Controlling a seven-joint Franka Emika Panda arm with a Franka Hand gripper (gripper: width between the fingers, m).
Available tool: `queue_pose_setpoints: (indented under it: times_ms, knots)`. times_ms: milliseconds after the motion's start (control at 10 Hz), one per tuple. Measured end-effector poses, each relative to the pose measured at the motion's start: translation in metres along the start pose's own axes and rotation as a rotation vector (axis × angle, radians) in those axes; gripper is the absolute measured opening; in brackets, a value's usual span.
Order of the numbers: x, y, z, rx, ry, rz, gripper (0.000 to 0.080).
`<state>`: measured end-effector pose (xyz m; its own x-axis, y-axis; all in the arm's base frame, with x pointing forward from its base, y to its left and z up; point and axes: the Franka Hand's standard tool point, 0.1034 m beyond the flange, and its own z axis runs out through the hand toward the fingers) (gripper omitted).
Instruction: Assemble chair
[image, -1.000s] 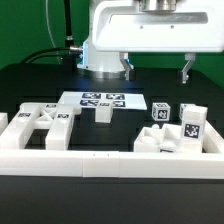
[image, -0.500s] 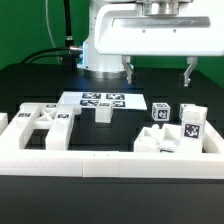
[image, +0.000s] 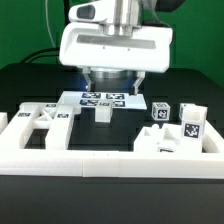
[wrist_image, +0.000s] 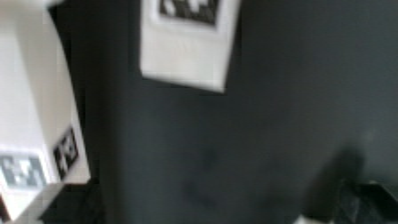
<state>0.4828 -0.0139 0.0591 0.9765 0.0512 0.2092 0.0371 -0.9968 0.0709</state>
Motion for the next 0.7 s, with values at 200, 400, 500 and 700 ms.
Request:
queue_pose_setpoints:
  times_ms: [200,400,500,700]
  knots:
    - [0.004,-0.003,-0.002,0.005,-0.002,-0.001,0.0649]
    - [0.002,-0.001,0.000,0.010,-0.023,-0.011,0.0649]
    - [-0.001,0.015,0.001,0.004,-0.029,-0.012,0.0649]
    - [-0.007,0.033,0.003,0.018,-0.079,0.054,0.0649]
